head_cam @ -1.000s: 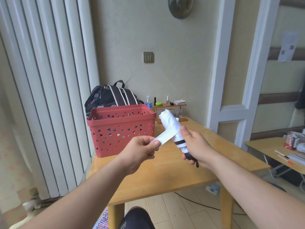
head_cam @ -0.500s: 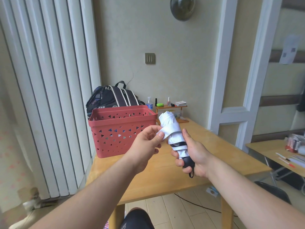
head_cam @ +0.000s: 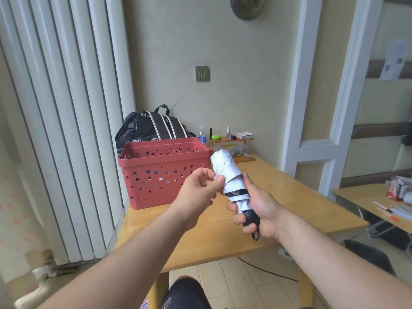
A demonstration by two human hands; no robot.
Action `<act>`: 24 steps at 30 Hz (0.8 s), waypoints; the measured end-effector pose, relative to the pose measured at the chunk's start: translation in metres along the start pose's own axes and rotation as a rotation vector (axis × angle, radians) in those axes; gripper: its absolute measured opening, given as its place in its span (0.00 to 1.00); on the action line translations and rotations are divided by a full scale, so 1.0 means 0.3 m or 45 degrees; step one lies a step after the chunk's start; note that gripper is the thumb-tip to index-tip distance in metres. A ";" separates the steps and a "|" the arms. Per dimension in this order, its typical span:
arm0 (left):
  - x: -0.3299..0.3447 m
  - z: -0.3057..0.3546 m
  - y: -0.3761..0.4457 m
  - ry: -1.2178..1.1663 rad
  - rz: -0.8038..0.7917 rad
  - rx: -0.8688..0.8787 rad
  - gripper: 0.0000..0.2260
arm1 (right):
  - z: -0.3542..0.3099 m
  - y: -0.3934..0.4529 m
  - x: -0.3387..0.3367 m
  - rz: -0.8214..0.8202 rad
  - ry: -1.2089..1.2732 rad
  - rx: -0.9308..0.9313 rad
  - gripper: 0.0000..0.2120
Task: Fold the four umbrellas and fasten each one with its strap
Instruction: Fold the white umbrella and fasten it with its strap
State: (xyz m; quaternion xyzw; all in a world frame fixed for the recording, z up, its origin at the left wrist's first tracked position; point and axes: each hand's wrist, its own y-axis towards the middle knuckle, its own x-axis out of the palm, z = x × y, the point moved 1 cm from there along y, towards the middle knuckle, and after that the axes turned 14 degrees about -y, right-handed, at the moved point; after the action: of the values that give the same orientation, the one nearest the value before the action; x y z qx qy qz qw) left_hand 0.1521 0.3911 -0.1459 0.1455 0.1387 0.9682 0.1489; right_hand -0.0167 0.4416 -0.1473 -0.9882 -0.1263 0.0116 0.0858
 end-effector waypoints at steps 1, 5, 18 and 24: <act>0.002 -0.017 0.013 0.015 0.002 -0.010 0.10 | 0.005 0.011 -0.006 -0.014 0.024 0.000 0.34; 0.021 -0.115 0.142 0.058 -0.011 -0.101 0.17 | 0.045 0.106 -0.092 -0.047 0.188 0.029 0.32; 0.165 -0.366 0.656 -0.120 -0.186 0.136 0.10 | 0.065 0.584 -0.534 0.188 -0.083 0.084 0.36; 0.231 -0.505 0.869 -0.263 0.151 -0.034 0.07 | 0.081 0.753 -0.604 0.310 0.006 0.043 0.32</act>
State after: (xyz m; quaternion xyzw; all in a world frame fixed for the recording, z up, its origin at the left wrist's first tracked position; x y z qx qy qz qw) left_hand -0.0248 0.1406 -0.1872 0.2504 0.1009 0.9569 0.1067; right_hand -0.1371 0.1847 -0.2100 -0.9947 -0.0048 0.0219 0.1007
